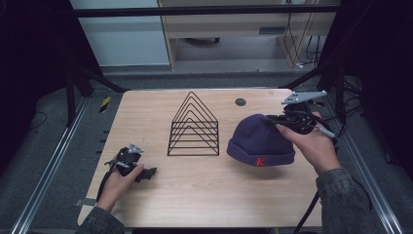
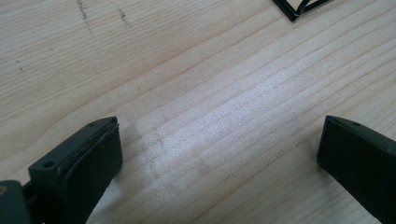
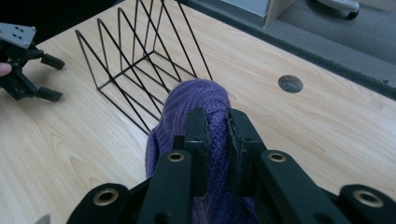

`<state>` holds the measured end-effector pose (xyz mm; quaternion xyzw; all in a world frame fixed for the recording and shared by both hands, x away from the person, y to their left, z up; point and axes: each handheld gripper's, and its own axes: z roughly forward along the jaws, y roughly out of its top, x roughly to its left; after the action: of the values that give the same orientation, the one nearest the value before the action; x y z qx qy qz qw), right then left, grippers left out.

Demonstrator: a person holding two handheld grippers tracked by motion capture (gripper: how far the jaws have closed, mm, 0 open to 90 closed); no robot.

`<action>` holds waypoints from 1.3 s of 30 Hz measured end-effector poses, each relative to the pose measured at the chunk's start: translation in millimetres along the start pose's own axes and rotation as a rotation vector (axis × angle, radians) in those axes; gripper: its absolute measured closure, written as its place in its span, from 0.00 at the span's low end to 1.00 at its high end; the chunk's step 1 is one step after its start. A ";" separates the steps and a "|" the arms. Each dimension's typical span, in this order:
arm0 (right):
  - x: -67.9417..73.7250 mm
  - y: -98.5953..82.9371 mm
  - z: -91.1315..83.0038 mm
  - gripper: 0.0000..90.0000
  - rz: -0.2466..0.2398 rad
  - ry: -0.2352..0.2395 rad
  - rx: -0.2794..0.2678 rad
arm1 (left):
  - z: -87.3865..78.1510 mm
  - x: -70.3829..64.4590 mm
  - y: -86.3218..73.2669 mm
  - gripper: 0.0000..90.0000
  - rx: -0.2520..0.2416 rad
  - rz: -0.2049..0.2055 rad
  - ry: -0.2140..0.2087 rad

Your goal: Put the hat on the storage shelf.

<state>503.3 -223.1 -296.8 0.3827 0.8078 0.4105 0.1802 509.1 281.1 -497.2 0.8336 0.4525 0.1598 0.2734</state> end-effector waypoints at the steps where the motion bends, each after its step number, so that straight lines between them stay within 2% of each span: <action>1: 0.3 2.1 -1.1 0.89 -0.003 -0.001 -0.002 | 0.0 0.0 0.0 0.00 0.000 0.000 0.000; 20: 0.6 27.6 -14.3 0.89 -0.012 -0.009 -0.048 | 0.2 -0.4 -0.1 0.00 -0.003 -0.005 0.000; 39: 7.1 75.1 -29.1 0.89 -0.053 -0.022 -0.110 | 0.0 -0.1 0.2 0.00 0.001 -0.003 -0.001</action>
<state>516.4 -205.2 -219.1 0.3553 0.7918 0.4452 0.2204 509.1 281.0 -497.1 0.8332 0.4536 0.1589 0.2734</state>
